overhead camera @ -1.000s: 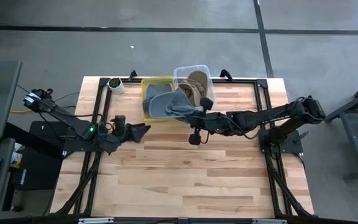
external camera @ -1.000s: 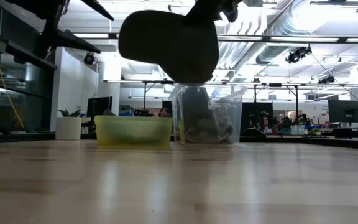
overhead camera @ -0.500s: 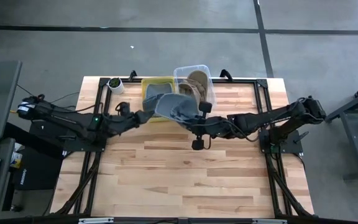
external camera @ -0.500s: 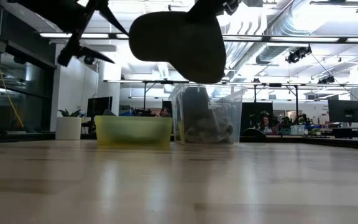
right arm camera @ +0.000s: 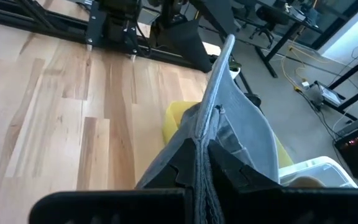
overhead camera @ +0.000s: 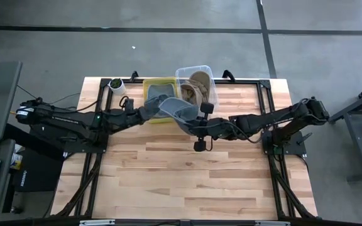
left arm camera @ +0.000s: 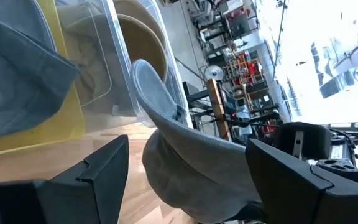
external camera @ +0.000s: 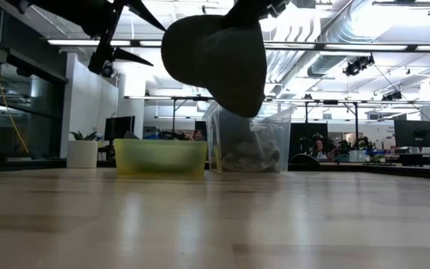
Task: Pick & Place hat
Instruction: Put the blue cap into the yellow bin
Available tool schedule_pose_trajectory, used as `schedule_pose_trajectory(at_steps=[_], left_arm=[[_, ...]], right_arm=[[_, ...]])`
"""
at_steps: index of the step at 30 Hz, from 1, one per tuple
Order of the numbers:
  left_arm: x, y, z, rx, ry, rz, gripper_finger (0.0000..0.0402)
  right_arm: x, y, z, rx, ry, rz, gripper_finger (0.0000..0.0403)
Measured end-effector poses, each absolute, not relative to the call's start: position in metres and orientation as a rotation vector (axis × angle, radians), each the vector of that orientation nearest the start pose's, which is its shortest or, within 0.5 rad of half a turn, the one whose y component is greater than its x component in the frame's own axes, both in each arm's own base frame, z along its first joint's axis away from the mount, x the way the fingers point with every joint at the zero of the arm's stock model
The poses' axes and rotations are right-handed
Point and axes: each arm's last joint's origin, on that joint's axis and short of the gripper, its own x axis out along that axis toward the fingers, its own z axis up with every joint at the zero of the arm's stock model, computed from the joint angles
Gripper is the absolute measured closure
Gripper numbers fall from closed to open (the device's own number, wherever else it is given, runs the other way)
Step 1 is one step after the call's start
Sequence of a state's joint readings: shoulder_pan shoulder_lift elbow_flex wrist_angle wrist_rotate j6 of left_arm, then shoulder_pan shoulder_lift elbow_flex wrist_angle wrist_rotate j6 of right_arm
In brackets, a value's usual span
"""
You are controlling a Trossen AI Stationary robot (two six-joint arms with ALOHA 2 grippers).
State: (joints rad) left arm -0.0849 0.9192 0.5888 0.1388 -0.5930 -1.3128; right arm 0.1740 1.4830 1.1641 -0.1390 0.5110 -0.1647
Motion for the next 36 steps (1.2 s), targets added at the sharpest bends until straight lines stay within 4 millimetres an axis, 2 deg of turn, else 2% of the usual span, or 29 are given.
schedule_pose_trajectory(at_steps=[8,14,19,29,36], left_arm=[[0.202,0.0,0.278,-1.231,-0.251,0.552,0.0119],[0.205,-0.002,0.276,-1.301,-0.193,0.482,0.0119],[0.207,-0.003,0.274,-1.326,-0.175,0.472,0.0119],[0.208,-0.004,0.273,-1.404,-0.15,0.436,0.0119],[0.208,-0.005,0.273,-1.43,-0.139,0.419,0.0119]], right_arm=[[0.328,0.05,0.305,-0.341,0.463,-0.268,0.0393],[0.33,0.05,0.308,-0.35,0.434,-0.272,0.0393],[0.327,0.058,0.307,-0.404,0.457,-0.252,0.0393],[0.32,0.071,0.331,-0.564,0.535,-0.272,0.0393],[0.319,0.073,0.333,-0.645,0.549,-0.315,0.0393]])
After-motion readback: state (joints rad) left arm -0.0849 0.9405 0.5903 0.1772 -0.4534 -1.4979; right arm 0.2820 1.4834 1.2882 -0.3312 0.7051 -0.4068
